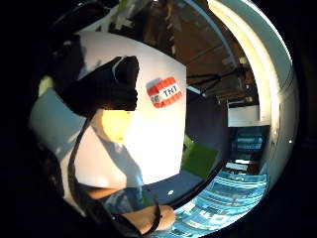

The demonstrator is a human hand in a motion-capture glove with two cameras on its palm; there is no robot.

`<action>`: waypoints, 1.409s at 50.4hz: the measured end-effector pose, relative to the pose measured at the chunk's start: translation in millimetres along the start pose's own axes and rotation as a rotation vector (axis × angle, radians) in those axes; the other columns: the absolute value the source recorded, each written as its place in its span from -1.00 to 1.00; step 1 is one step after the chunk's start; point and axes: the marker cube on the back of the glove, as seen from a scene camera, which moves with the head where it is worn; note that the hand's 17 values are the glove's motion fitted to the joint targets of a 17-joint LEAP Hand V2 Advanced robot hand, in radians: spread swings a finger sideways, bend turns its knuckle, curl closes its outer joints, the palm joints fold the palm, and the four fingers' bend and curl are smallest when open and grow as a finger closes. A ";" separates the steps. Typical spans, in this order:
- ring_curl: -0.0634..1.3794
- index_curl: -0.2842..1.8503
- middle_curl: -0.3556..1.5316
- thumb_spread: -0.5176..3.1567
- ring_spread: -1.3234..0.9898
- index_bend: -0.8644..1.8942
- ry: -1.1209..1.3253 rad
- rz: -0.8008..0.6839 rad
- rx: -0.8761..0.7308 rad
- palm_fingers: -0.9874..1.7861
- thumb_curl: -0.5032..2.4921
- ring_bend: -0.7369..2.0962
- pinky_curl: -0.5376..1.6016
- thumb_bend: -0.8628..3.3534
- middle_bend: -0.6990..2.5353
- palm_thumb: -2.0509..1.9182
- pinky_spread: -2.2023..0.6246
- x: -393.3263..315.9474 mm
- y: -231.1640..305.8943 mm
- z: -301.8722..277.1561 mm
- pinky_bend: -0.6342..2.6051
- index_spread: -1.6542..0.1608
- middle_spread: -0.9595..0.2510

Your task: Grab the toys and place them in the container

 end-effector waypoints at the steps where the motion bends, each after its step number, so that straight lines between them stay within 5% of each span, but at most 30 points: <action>1: -0.43 -0.59 -0.09 -0.16 0.15 -0.32 0.007 0.004 -0.009 -0.40 -0.38 0.02 -0.09 -0.62 -0.46 0.01 0.56 7.2 2.2 9.0 0.33 0.48 0.57; 29: -0.50 -0.61 -0.20 -0.16 0.18 -0.31 -0.062 0.059 -0.180 -0.43 -0.45 -0.07 -0.14 -0.61 -0.47 0.02 0.60 32.8 31.8 175.6 0.31 0.49 0.61; 49: -0.53 -0.62 -0.30 -0.17 0.19 -0.33 -0.096 0.083 -0.328 -0.48 -0.47 -0.15 -0.16 -0.61 -0.50 0.02 0.60 26.5 55.0 243.9 0.33 0.50 0.64; 56: -0.50 -0.62 -0.34 -0.17 0.19 -0.32 -0.068 0.097 -0.253 -0.45 -0.47 -0.08 -0.17 -0.61 -0.52 0.02 0.59 23.7 66.7 245.5 0.29 0.49 0.65; 62: -0.42 -0.62 -0.35 -0.10 0.17 -0.30 -0.064 0.129 -0.080 -0.33 -0.47 0.09 -0.20 -0.59 -0.48 0.06 0.56 16.3 73.8 239.8 0.22 0.47 0.63; 71: -0.37 -0.60 -0.25 0.01 -0.06 -0.26 -0.026 0.149 -0.007 0.29 -0.41 0.29 -0.25 -0.48 -0.30 0.24 0.36 15.8 66.1 233.2 0.14 0.41 0.34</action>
